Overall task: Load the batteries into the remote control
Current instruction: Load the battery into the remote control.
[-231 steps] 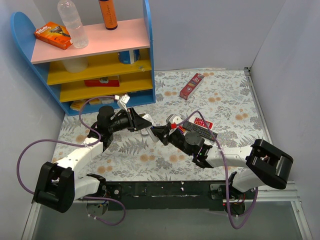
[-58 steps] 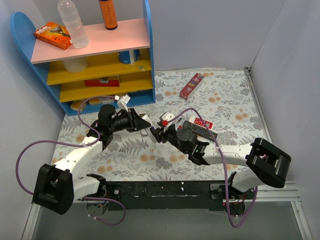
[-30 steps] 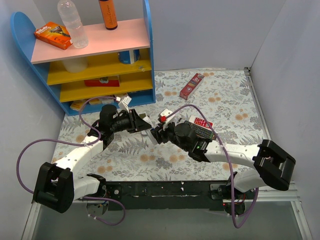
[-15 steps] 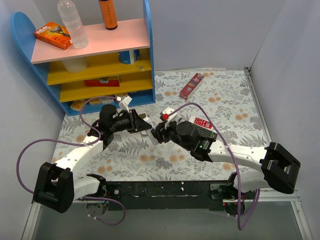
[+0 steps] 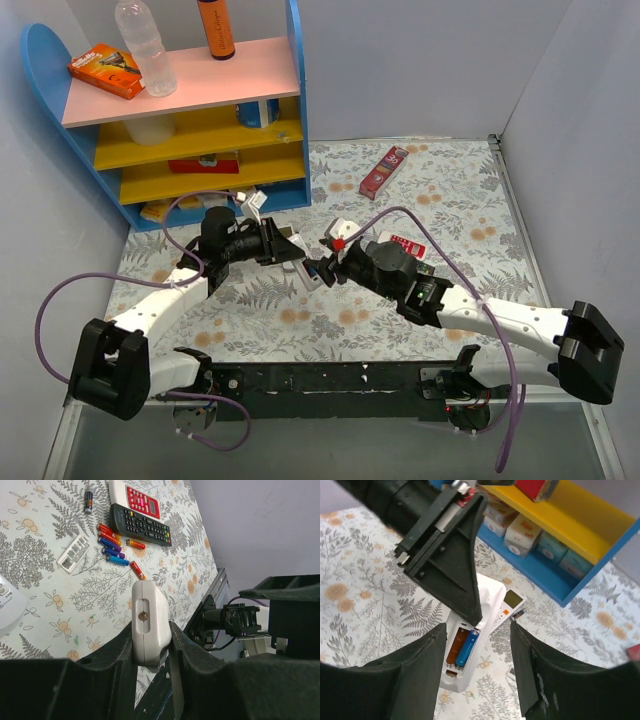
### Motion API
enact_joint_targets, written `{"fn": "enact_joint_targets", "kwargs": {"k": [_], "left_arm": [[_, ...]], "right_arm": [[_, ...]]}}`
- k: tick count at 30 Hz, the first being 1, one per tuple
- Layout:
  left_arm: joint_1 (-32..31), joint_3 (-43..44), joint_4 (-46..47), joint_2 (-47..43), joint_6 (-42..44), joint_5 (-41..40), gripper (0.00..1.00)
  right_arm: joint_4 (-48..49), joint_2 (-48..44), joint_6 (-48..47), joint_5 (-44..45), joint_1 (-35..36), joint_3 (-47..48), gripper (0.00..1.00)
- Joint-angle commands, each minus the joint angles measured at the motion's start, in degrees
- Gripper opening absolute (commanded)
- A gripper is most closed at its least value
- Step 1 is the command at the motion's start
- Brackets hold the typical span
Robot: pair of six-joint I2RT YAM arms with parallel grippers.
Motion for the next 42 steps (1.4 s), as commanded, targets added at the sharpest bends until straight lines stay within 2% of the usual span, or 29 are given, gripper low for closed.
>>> {"fn": "enact_joint_targets", "kwargs": {"k": [1, 2, 6, 10, 13, 17, 28, 34, 42], "left_arm": [[-0.27, 4.09, -1.05, 0.54, 2.98, 3.56, 0.0], [-0.36, 4.35, -1.32, 0.89, 3.25, 4.0, 0.0], [-0.27, 6.63, -4.04, 1.68, 6.58, 5.76, 0.0], [-0.36, 8.3, -8.59, 2.21, 9.84, 6.47, 0.0], [-0.27, 9.18, -10.1, 2.65, 11.42, 7.43, 0.0], [-0.36, 9.89, -11.86, 3.27, 13.18, 8.67, 0.0], [-0.36, 10.68, -14.15, 3.8, 15.64, 9.54, 0.0], [-0.36, 10.68, -14.24, 3.62, 15.99, 9.81, 0.0], [-0.36, 10.59, -14.24, 3.27, 16.17, 10.25, 0.0]], "right_arm": [[-2.05, -3.25, -15.1, -5.84, 0.01, 1.02, 0.61], [-2.67, -3.78, -16.17, -6.37, 0.01, 1.02, 0.61], [-1.54, -7.38, -29.93, -10.06, 0.01, -2.32, 0.62], [-1.88, -8.18, -38.39, -14.19, -0.43, -4.17, 0.61], [-5.99, -6.43, -41.66, -19.38, -0.78, -2.42, 0.59], [-7.95, -3.0, -43.34, -23.6, -1.13, -0.22, 0.53], [-7.6, 0.61, -44.04, -24.84, -2.98, 2.25, 0.45], [-7.6, 1.58, -43.43, -25.54, -3.42, 2.69, 0.35], [-7.42, 2.81, -42.81, -26.07, -3.51, 3.21, 0.34]]}}
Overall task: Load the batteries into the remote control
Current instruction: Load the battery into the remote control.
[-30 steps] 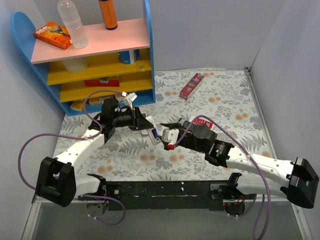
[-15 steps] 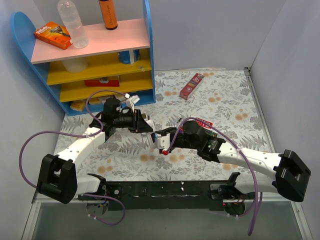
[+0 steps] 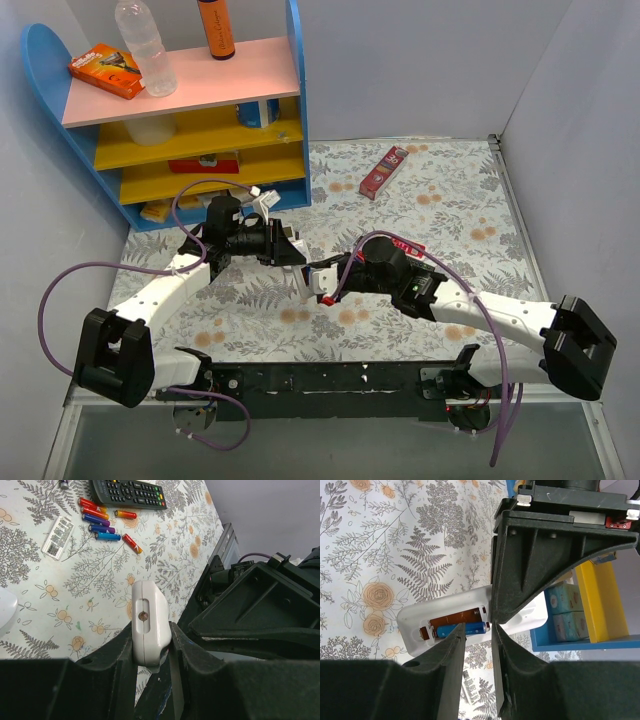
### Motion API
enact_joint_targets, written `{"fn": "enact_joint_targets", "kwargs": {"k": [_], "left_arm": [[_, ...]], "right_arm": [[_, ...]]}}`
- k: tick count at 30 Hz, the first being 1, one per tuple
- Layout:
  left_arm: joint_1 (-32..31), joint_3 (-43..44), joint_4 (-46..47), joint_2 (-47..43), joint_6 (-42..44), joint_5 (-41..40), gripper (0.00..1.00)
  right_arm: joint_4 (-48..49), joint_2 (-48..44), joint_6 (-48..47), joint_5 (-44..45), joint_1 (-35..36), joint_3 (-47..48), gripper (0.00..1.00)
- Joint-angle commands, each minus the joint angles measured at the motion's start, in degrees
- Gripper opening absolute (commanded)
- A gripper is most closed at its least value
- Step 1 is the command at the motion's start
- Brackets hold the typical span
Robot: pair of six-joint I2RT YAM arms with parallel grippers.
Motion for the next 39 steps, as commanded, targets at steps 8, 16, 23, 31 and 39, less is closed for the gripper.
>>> {"fn": "enact_joint_targets", "kwargs": {"k": [8, 16, 23, 31, 39], "left_arm": [[-0.34, 2.16, -0.07, -1.19, 1.0, 1.75, 0.0], [-0.34, 2.07, 0.01, -1.37, 1.09, 1.92, 0.0], [-0.25, 2.07, -0.07, -1.54, 1.09, 1.92, 0.0], [-0.25, 2.07, -0.08, -1.81, 1.27, 1.75, 0.0], [-0.25, 2.07, 0.1, -1.98, 1.18, 1.39, 0.0]], "right_arm": [[1.58, 1.19, 0.46, -1.19, -0.34, 3.3, 0.32], [1.06, 1.98, 0.46, -1.46, -0.6, 3.83, 0.31], [0.35, 2.95, 0.46, -1.72, -0.78, 4.18, 0.28], [-1.4, 3.83, 0.55, -2.25, -0.69, 4.89, 0.24], [-3.07, 4.53, 0.73, -2.78, -0.87, 4.97, 0.21]]}}
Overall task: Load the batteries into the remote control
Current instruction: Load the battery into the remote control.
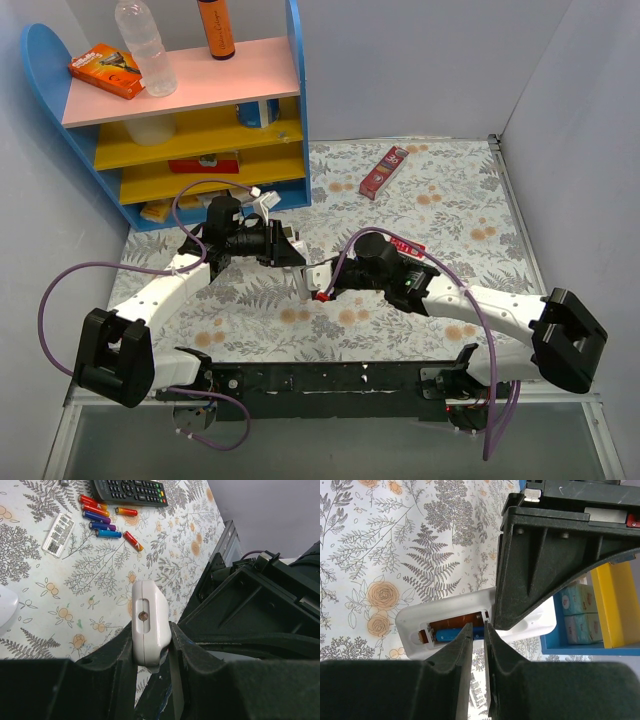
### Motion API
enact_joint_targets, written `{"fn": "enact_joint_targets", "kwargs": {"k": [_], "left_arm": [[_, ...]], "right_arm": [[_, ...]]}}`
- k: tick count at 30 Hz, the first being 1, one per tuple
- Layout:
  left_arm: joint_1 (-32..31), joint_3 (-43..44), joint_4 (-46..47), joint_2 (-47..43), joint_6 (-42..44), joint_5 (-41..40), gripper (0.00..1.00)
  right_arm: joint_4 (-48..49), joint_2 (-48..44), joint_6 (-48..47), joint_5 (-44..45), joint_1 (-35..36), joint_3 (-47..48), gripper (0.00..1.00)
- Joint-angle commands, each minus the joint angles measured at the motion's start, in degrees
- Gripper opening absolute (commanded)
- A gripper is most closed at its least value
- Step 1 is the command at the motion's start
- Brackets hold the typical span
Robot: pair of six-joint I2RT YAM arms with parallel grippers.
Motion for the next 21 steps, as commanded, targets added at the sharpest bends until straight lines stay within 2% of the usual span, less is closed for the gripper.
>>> {"fn": "enact_joint_targets", "kwargs": {"k": [1, 13, 21], "left_arm": [[-0.25, 1.96, 0.86, -2.05, 0.5, 1.09, 0.0], [-0.34, 0.73, 4.03, -4.59, -0.38, 0.56, 0.0], [-0.34, -0.41, 7.28, -7.06, -1.43, 1.09, 0.0]], "right_arm": [[-1.59, 0.82, 0.49, -1.36, -0.3, 2.44, 0.19], [-6.51, 3.1, 1.02, -3.29, -0.39, 2.79, 0.16], [-7.92, 4.16, 1.72, -1.36, -0.3, 0.77, 0.15]]}}
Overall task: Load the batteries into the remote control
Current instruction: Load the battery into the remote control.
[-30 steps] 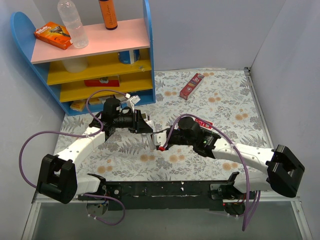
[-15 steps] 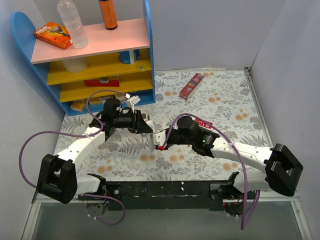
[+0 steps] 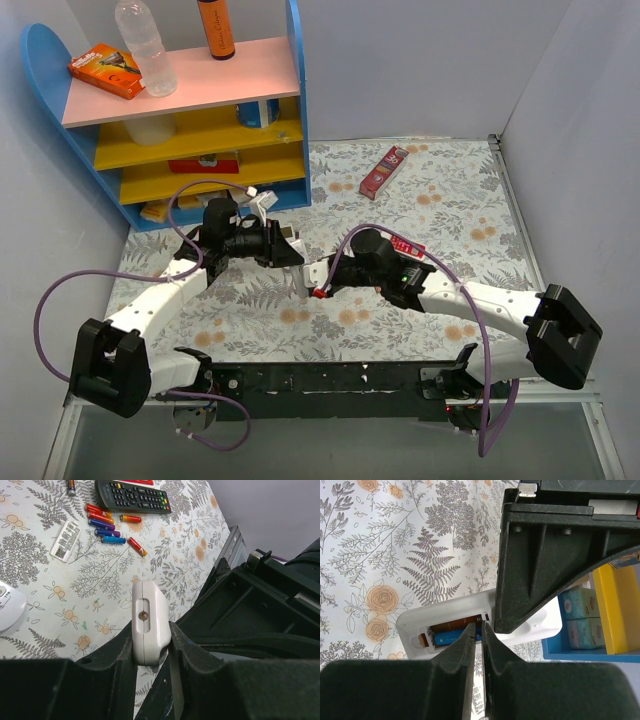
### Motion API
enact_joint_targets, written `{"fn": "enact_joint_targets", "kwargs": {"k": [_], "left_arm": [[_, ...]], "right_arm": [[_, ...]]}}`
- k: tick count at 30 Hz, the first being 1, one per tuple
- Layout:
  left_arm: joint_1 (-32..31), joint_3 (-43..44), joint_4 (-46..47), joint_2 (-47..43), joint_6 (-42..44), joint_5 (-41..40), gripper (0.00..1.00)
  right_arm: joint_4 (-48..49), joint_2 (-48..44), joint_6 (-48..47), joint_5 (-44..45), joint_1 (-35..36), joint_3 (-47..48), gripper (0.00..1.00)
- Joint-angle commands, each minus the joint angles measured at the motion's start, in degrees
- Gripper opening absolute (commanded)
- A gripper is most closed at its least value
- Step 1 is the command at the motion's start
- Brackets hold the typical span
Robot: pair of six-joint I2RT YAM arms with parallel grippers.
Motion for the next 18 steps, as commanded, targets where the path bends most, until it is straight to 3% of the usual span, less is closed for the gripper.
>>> {"fn": "enact_joint_targets", "kwargs": {"k": [1, 11, 18], "left_arm": [[-0.3, 0.24, 7.0, -4.48, -1.96, 3.34, 0.0], [-0.3, -0.99, 10.51, -6.06, -3.63, 4.75, 0.0], [-0.3, -0.9, 8.68, -5.98, -2.58, 1.33, 0.0]], "right_arm": [[-6.39, 2.23, 2.02, 0.59, 0.16, -1.59, 0.14], [-3.93, 3.46, 2.64, 9.9, 0.25, -5.9, 0.16], [-1.47, 0.66, 9.56, 10.52, 0.34, -6.16, 0.2]]}}
